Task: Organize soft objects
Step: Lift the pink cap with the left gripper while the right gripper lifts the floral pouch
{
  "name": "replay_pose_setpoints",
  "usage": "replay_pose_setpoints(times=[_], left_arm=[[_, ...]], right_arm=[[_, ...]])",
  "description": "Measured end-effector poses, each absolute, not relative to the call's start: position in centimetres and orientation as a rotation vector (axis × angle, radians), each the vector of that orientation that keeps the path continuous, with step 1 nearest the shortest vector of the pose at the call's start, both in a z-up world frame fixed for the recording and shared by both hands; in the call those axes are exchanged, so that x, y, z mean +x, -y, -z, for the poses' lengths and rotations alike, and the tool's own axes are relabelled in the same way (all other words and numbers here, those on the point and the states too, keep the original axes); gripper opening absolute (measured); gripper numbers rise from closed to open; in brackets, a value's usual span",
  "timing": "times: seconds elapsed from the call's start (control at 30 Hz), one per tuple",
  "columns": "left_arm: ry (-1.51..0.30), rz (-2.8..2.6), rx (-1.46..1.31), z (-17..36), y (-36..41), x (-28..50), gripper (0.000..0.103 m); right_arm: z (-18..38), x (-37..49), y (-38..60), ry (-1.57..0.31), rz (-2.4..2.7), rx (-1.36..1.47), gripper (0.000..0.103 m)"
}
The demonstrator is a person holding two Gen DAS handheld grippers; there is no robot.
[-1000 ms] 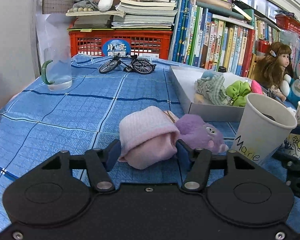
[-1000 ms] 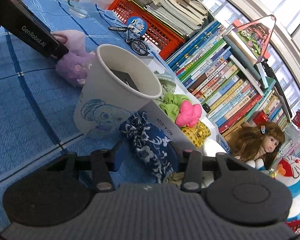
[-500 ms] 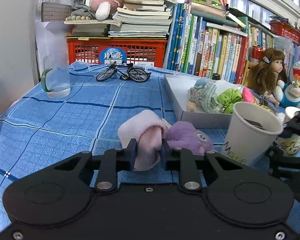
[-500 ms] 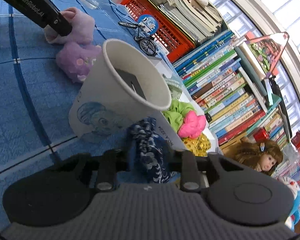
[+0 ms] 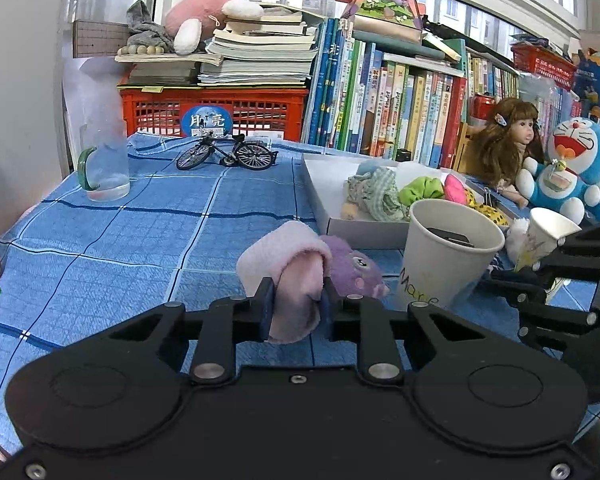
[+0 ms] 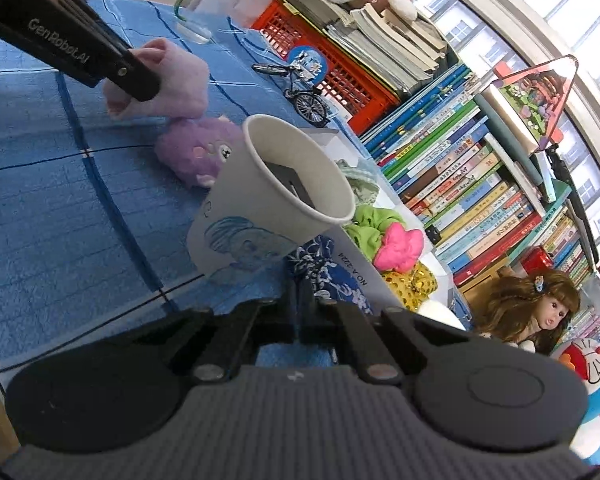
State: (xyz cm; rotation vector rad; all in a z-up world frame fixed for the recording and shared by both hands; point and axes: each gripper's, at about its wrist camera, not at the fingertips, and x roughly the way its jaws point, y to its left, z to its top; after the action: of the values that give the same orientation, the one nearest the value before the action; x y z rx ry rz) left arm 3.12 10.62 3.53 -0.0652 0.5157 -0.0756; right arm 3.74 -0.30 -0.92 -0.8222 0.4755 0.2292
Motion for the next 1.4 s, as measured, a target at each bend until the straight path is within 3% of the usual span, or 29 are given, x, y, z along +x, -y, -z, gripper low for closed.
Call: replay_pose_setpoints(times=[0.1, 0.17, 0.57, 0.63, 0.67, 0.77, 1.3, 1.4], left_arm=[[-0.521, 0.072, -0.062, -3.5, -10.5, 3.0, 0.022], [-0.522, 0.071, -0.062, -3.5, -10.5, 3.0, 0.022], [-0.527, 0.086, -0.084, -2.6, -11.3, 4.0, 0.022], [-0.536, 0.090, -0.095, -2.3, -11.4, 4.1, 0.022], [-0.537, 0.092, -0.097, -2.1, -11.5, 4.1, 0.022], [-0.539, 0.099, -0.099, -1.9, -11.5, 3.9, 0.022], [-0.581, 0.176, -0.104, -2.0, -10.5, 1.1, 0.022], [-0.583, 0.199, -0.096, -2.3, -10.1, 0.3, 0.026]], right_arm=[[1.3, 4.0, 0.1, -0.459, -0.181, -0.864, 0.045], [1.3, 4.1, -0.1, -0.459, -0.173, -0.875, 0.050], [3.1, 6.7, -1.1, -0.542, -0.137, -1.048, 0.050], [3.5, 7.1, -1.0, -0.557, -0.147, -1.051, 0.046], [3.7, 7.3, -1.0, -0.563, -0.145, -1.049, 0.025], [3.5, 7.2, -0.9, -0.563, -0.151, -1.013, 0.015], [0.2, 1.5, 0.9, -0.564, -0.244, -0.827, 0.010], [-0.9, 0.5, 1.8, -0.598, -0.296, -0.738, 0.010]])
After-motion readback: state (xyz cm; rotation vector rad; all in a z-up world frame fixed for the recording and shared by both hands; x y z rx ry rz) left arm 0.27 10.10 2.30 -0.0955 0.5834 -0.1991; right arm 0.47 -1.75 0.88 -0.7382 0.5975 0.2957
